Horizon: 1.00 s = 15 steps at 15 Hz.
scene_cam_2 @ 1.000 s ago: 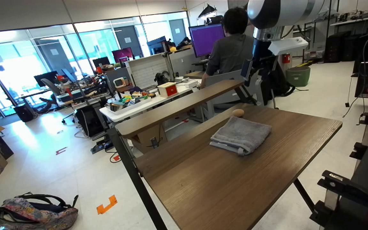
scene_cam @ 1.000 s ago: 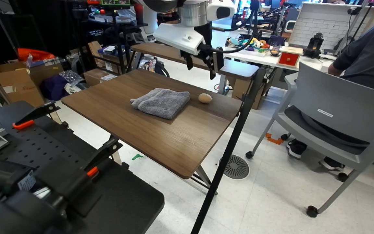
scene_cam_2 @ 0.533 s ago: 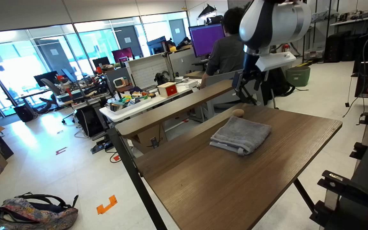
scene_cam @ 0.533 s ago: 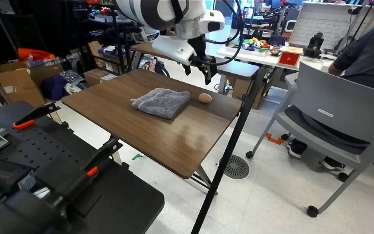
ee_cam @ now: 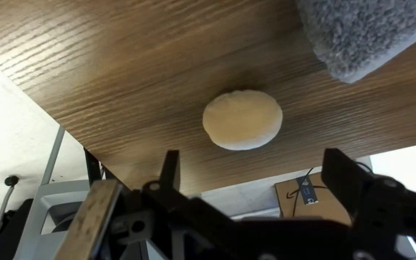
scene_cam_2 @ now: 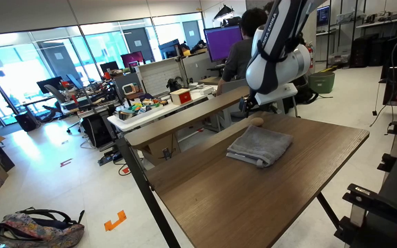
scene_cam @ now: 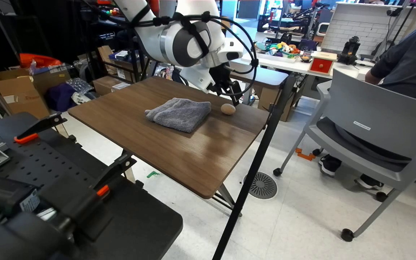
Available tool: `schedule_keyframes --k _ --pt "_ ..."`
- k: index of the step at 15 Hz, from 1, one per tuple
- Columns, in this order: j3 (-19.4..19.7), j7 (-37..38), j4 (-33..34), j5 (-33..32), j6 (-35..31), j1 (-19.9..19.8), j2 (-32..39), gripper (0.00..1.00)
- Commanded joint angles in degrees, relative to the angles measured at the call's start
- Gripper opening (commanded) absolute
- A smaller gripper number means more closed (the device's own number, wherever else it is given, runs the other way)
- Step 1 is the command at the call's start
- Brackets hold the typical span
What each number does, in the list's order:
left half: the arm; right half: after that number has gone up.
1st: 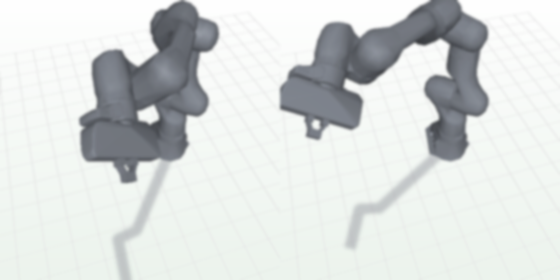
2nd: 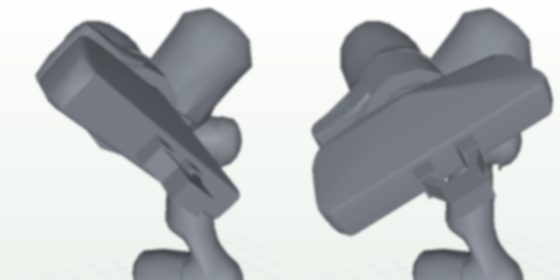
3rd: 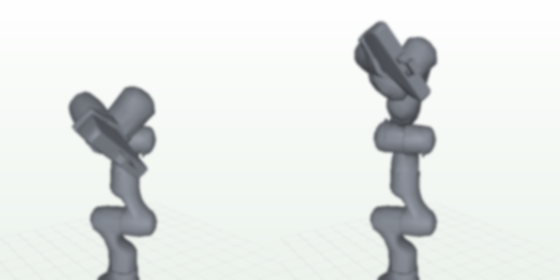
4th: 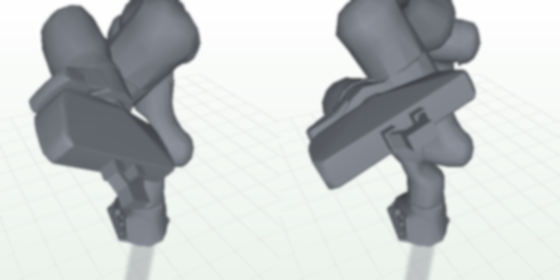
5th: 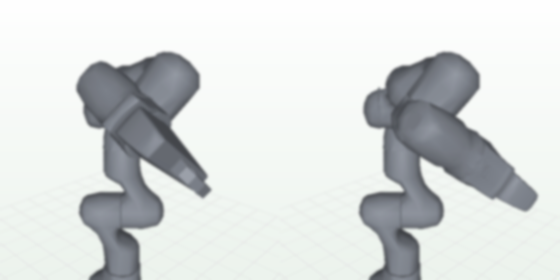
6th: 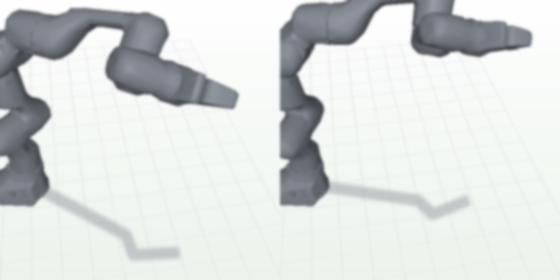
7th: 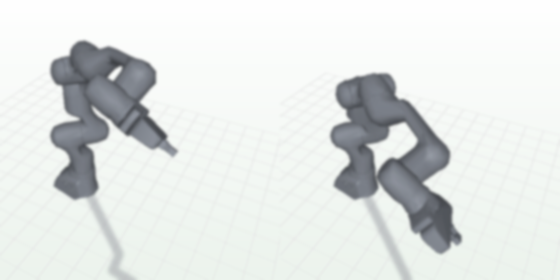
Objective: Move the potato to the left, use the grey towel to wipe the tabletop
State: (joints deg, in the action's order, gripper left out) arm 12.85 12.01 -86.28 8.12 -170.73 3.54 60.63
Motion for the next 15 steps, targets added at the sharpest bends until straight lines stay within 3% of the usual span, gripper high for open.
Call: schedule_keyframes --k 1,5,15 --pt "4.40 6.13 8.24 -0.58 1.80 2.48 6.26 1.00" --pt "5.33 9.15 11.48 -0.42 4.82 2.45 8.22 1.00" --pt "1.32 12.80 18.03 -0.19 16.60 -1.52 9.14 1.00"
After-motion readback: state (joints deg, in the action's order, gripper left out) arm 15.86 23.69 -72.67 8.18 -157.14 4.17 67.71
